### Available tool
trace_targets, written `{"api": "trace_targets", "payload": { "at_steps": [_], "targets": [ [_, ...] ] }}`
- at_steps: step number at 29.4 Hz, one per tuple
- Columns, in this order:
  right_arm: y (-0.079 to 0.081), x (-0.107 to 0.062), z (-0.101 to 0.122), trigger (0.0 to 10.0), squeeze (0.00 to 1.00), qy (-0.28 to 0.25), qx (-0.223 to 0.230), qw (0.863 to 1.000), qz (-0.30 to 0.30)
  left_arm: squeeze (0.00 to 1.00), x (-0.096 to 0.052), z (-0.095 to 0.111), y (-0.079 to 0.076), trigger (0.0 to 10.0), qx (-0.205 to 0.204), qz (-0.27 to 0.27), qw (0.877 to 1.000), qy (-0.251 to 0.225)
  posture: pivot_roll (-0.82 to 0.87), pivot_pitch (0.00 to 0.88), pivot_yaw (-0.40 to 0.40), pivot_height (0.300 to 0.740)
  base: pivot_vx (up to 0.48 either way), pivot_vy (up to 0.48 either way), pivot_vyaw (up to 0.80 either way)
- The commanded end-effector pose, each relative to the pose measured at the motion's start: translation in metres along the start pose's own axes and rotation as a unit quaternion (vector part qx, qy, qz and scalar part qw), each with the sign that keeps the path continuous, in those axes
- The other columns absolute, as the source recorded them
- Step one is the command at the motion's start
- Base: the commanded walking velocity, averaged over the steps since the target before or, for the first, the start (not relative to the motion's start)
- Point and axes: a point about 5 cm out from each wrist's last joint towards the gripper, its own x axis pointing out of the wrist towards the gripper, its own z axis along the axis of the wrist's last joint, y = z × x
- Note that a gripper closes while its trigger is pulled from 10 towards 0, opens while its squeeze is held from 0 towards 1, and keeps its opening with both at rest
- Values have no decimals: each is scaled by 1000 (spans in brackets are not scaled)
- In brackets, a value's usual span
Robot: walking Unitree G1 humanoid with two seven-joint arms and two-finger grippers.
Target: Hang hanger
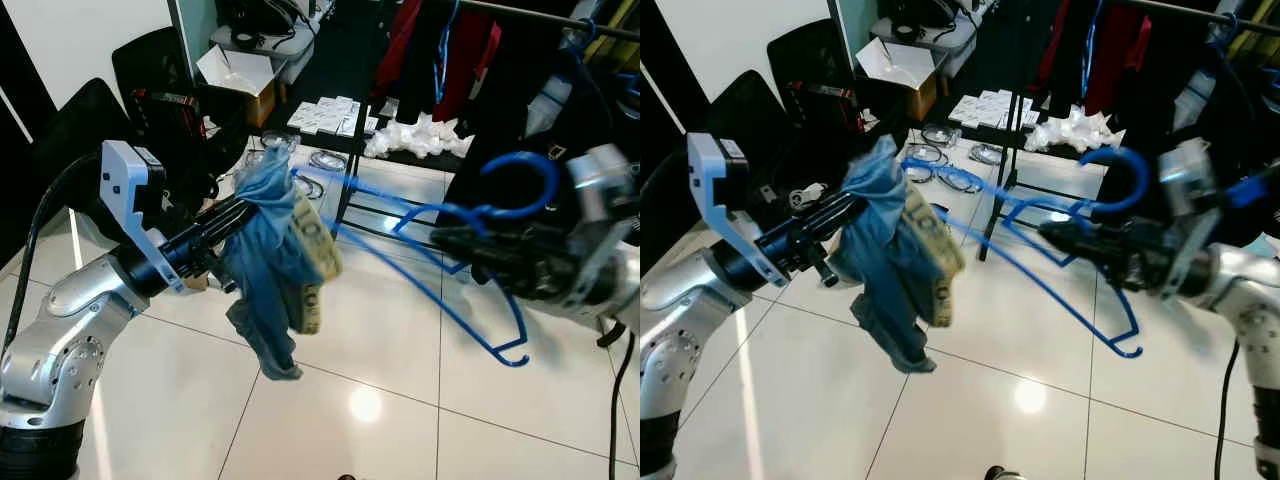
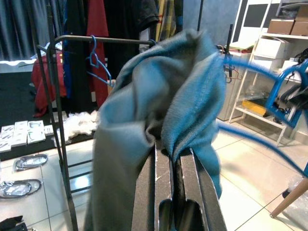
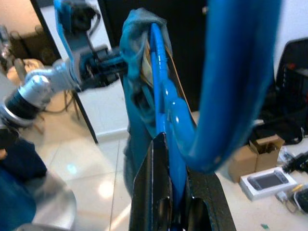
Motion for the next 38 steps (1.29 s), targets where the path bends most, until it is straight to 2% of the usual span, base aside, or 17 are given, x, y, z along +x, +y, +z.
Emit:
{"api": "trace_targets", "payload": {
  "at_steps": [1, 6, 7, 9, 11, 13, 15, 16, 17, 19, 22, 30, 33, 34, 36, 37, 38],
  "targets": [
    [3, -4, 9, 10000, 0, -28, 0, 1000, 15, 0, -4, 0, 7, 1020, 9, 25, 1000, 0, -39, 155, -15, 740, 0, 0, 0],
    [3, -7, 12, 10000, 0, -39, 2, 999, 16, 0, -7, 0, 13, 1020, 15, 44, 999, 0, -39, 155, -15, 740, 0, 0, 0],
    [3, -9, 12, 10000, 0, -41, 4, 999, 15, 0, -9, 2, 22, 745, 20, 76, 997, -9, -39, 152, -14, 740, 0, 0, 0],
    [2, -9, 10, 10000, 0, -41, 6, 999, 13, 0, -10, 4, 29, 745, 23, 105, 994, -19, -39, 151, -14, 740, 0, 0, 0],
    [2, -9, 10, 10000, 0, -41, 6, 999, 13, 0, -10, 4, 29, 745, 23, 105, 994, -19, -39, 151, -14, 740, 0, 0, 0],
    [2, -10, 6, 10000, 0, -34, 15, 999, 9, 0, -13, 8, 38, 784, 26, 140, 989, -33, -37, 148, -16, 740, 0, 0, 0],
    [2, -10, 6, 10000, 0, -34, 15, 999, 9, 0, -13, 8, 38, 784, 26, 140, 989, -33, -37, 148, -16, 740, 0, 0, 0],
    [-1, -11, -4, 10000, 0, 3, 17, 1000, -8, 0, -12, 9, 39, 902, 26, 142, 989, -37, -36, 147, -17, 740, 0, 0, 0],
    [-1, -11, -4, 10000, 0, 3, 17, 1000, -8, 0, -12, 9, 39, 902, 26, 142, 989, -37, -36, 147, -17, 740, 0, 0, 0],
    [-5, -20, -24, 10000, 0, 72, 22, 996, -40, 0, -10, 14, 35, 1216, 24, 127, 991, -47, -32, 147, -18, 740, 0, 0, 0],
    [-6, -29, -31, 10000, 0, 99, 27, 993, -55, 0, -7, 18, 31, 1373, 18, 109, 992, -59, -33, 150, -14, 740, 0, 0, 0],
    [1, -35, -37, 10000, 0, 121, 39, 991, -53, 0, -3, 30, 27, 1451, -14, 80, 992, -100, -36, 152, -7, 740, 0, 0, 0],
    [2, -34, -39, 10000, 0, 124, 37, 990, -53, 0, 0, 31, 17, 2588, -41, 17, 993, -107, -34, 151, -2, 740, 0, 0, 0],
    [2, -34, -38, 10000, 0, 124, 35, 990, -52, 0, 1, 31, 15, 4510, -46, 1, 993, -106, -34, 150, -1, 740, 0, 0, 0],
    [2, -33, -38, 10000, 0, 124, 34, 990, -51, 0, 1, 31, 14, 4510, -48, -6, 993, -105, -34, 150, -1, 740, 0, 0, 0],
    [1, -33, -38, 10000, 0, 124, 33, 990, -50, 0, 2, 31, 13, 5725, -53, -13, 993, -106, -33, 149, 0, 740, 0, 0, 0],
    [1, -33, -38, 10000, 0, 124, 33, 990, -50, 0, 2, 31, 13, 5725, -53, -13, 993, -106, -33, 149, 0, 740, 0, 0, 0]
  ]
}}
